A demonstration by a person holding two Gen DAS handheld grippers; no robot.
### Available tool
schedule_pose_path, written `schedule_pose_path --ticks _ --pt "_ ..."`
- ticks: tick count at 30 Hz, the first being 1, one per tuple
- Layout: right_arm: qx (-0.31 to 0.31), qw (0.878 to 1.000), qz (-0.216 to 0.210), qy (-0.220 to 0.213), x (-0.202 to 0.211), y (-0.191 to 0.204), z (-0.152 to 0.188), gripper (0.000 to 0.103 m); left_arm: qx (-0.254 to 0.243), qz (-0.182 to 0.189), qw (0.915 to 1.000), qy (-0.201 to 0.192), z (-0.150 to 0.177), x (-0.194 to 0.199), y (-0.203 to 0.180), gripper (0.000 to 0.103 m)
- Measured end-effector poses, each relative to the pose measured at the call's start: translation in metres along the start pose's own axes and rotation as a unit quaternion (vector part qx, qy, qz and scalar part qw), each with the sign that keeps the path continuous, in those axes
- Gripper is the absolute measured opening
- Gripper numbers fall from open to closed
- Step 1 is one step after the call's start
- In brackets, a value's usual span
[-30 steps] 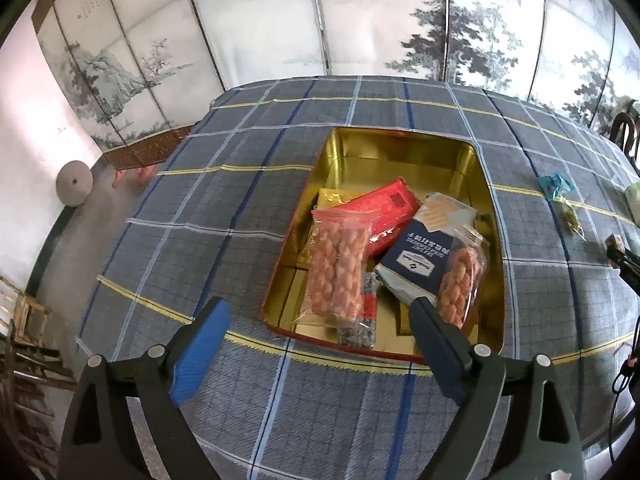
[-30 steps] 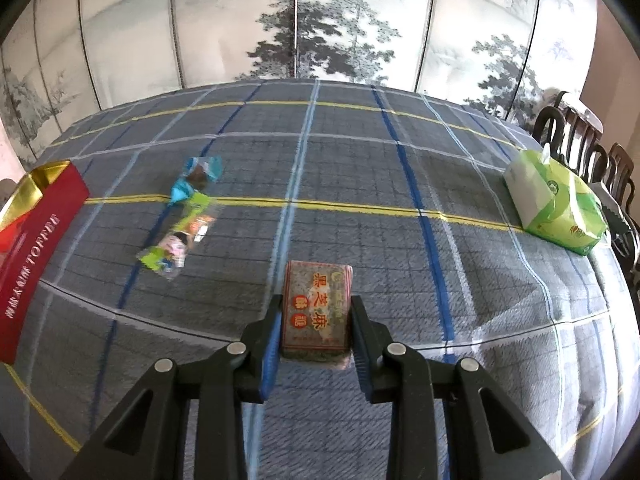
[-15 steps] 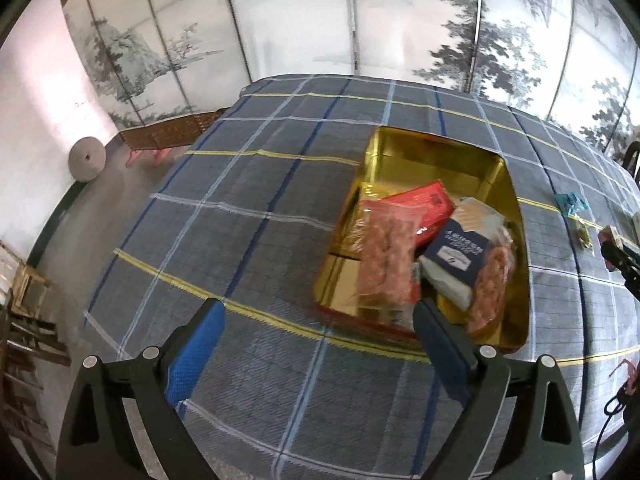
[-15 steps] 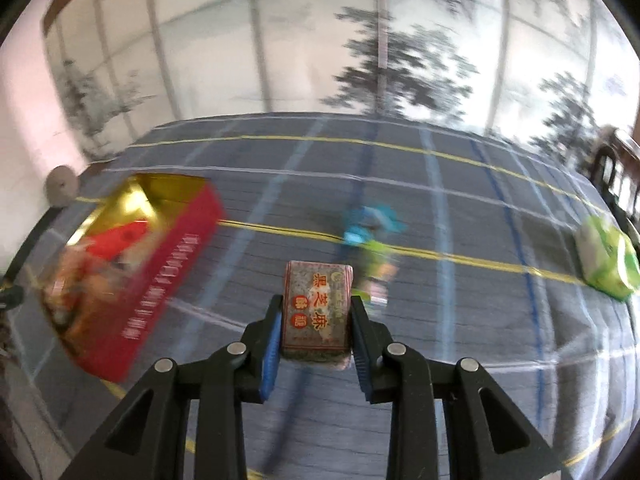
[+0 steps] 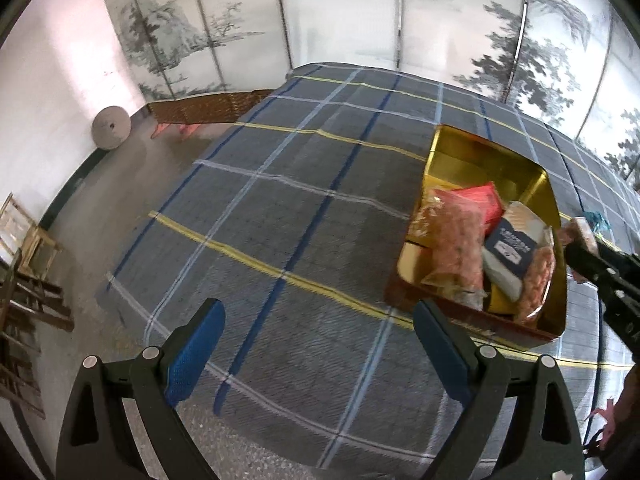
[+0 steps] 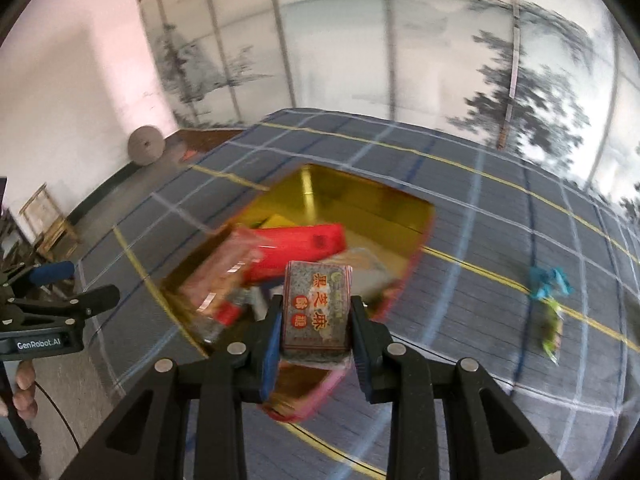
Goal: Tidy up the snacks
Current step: 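Carry the brown cake box into the gold tray and open the right gripper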
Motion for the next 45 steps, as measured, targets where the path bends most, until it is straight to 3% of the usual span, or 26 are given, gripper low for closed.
schedule_pose_path --ticks 8,23,32,45 --pt "0.024 0.999 -0.009 0.020 -0.026 0.029 0.001 0.031 0.023 -0.009 0.9997 0.008 0.004 -0.003 0.024 0.094" --pt "0.046 0.997 0.012 0.055 -0.065 0.034 0.005 0.031 0.022 -0.013 0.9995 0.018 0.007 -0.007 0.030 0.094" --pt "0.065 0.996 0.021 0.057 -0.069 0.038 0.006 0.032 0.013 -0.007 0.9996 0.024 0.008 -0.007 0.019 0.094" --pt "0.045 0.998 -0.011 0.038 -0.046 0.039 0.005 0.043 0.002 0.004 0.9995 0.030 0.011 -0.008 0.003 0.094"
Point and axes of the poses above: each gripper's, at about its wrist camera, not at the fingertips, and x roughly against the way its jaws point, y to its left, z to its underside, the point moved 6 cm from there along -x, roughly the way its jaws point, and after that the axes turned 9 degrees about -z, right-handed, at the moved point
